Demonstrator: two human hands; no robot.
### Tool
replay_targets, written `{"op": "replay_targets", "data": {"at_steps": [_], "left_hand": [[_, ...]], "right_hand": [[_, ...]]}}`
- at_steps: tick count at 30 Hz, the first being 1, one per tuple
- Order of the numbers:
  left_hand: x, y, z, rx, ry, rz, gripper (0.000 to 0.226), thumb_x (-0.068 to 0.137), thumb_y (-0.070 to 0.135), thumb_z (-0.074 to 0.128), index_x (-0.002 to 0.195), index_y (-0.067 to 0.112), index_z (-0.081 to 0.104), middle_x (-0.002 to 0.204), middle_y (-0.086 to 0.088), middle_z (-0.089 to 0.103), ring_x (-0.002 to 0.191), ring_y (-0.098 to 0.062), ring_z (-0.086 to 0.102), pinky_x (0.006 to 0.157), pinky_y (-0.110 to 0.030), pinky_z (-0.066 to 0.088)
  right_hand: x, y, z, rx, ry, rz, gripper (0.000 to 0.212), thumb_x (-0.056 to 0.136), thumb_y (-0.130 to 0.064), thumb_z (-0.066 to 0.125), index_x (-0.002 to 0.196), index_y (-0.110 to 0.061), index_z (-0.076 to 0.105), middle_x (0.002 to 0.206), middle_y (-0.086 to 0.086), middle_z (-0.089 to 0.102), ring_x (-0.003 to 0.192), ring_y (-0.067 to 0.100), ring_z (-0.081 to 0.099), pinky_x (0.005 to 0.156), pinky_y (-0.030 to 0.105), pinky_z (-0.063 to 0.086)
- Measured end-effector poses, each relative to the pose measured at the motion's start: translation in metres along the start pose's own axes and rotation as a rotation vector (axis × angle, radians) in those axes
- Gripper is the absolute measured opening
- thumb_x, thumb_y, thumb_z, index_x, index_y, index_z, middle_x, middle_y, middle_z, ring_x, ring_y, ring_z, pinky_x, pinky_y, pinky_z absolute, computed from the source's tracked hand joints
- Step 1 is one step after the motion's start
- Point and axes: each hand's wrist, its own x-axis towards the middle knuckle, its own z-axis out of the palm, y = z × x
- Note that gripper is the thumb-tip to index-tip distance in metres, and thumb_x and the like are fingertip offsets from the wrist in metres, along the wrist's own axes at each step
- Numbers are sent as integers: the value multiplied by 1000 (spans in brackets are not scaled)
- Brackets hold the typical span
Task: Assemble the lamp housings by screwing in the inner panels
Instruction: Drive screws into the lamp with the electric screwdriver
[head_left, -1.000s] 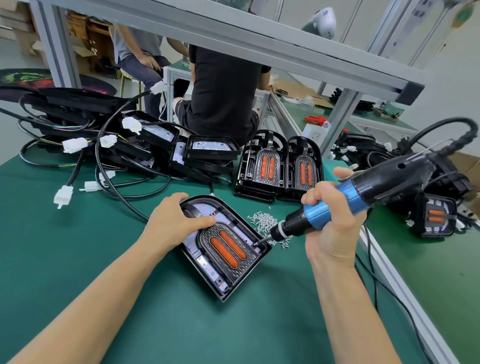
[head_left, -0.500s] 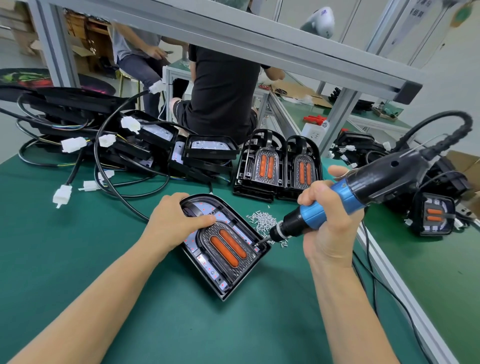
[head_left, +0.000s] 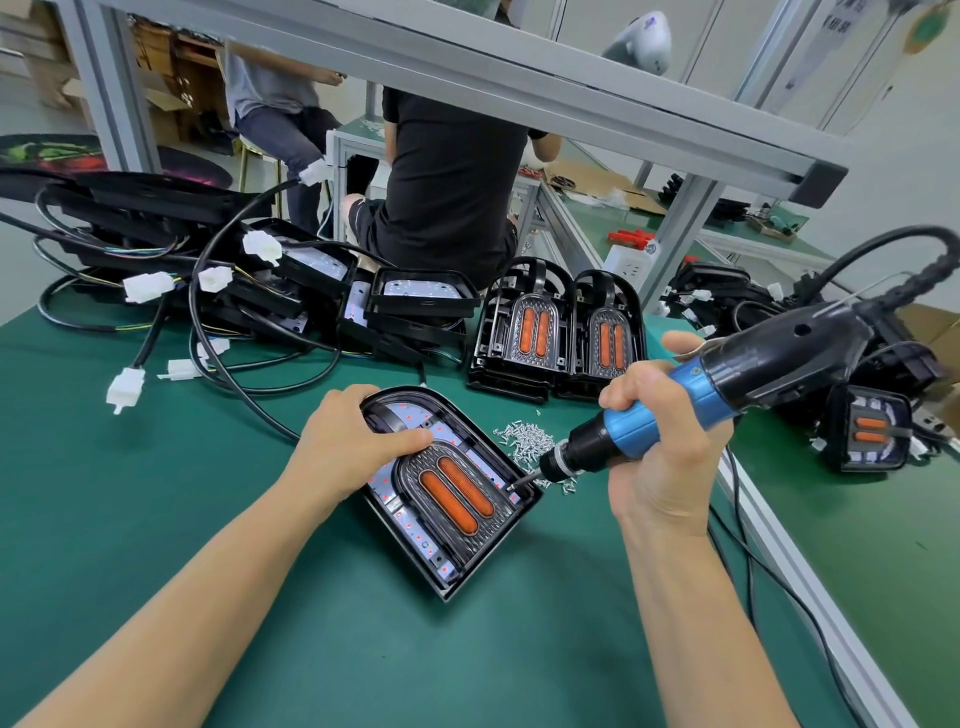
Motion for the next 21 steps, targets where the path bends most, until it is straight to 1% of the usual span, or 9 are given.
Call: {"op": "replay_targets", "data": {"at_steps": [3, 7, 9, 11, 13, 15, 17, 19, 21], "left_hand": [[0, 0, 0, -1, -7, -2, 60, 64, 39, 86, 114, 17, 60, 108, -5, 62, 96, -20, 60, 83, -31, 44], [-1, 1, 1, -4, 8, 0, 60, 64, 38, 85, 115, 18, 59, 110, -4, 61, 96, -20, 59, 81, -28, 41], [-1, 2, 1, -6, 11, 8, 57, 64, 37, 85, 111, 19, 60, 109, -4, 61, 95, -19, 59, 79, -28, 41], [-2, 3, 1, -9, 10, 19, 52, 64, 36, 86, 106, 19, 61, 107, -5, 62, 93, -20, 60, 79, -30, 43], [-2, 3, 1, -21, 10, 22, 50, 63, 35, 86, 104, 18, 62, 106, -7, 63, 93, -22, 61, 82, -34, 46], [-4, 4, 1, -33, 11, 21, 51, 63, 35, 87, 104, 18, 62, 106, -8, 63, 94, -22, 61, 84, -35, 48], [-4, 5, 1, -32, 16, 30, 52, 63, 35, 87, 105, 18, 62, 107, -7, 62, 94, -22, 61, 85, -35, 47], [-3, 6, 1, -28, 23, 37, 54, 62, 35, 87, 107, 18, 62, 107, -6, 62, 95, -21, 61, 86, -36, 48], [-2, 7, 2, -31, 26, 36, 55, 62, 35, 87, 107, 18, 62, 108, -7, 62, 95, -22, 61, 88, -37, 48]], "right_hand": [[-1, 1, 1, -6, -8, 4, 34, 74, 5, 54, 91, -24, 60, 58, 2, 49, 51, 17, 50, 60, 27, 45], [-3, 2, 2, -14, -54, -2, 35, 76, 6, 52, 92, -24, 59, 58, -3, 52, 52, 15, 51, 59, 28, 45], [-4, 2, 5, -20, -76, -14, 36, 75, 6, 52, 92, -25, 60, 57, -4, 52, 52, 15, 50, 58, 28, 45], [-6, 2, 8, -34, -78, -15, 34, 74, 4, 54, 92, -24, 59, 57, -4, 53, 52, 16, 50, 58, 28, 45], [-8, 2, 9, -45, -88, -9, 31, 73, 1, 57, 94, -22, 58, 58, -4, 53, 53, 17, 50, 59, 28, 45], [-9, 0, 8, -53, -119, 21, 31, 71, -1, 59, 96, -20, 56, 60, -2, 54, 56, 18, 51, 62, 27, 46], [-5, -5, 2, -70, -183, 68, 33, 69, -3, 63, 98, -18, 57, 68, 1, 57, 65, 19, 54, 69, 25, 48], [-1, -10, -3, -116, -229, 110, 35, 66, -8, 67, 99, -18, 60, 74, 1, 58, 73, 21, 54, 74, 25, 48], [-1, -11, -4, -126, -210, 135, 38, 63, -10, 69, 99, -20, 61, 72, 0, 57, 74, 25, 50, 72, 28, 47]]}}
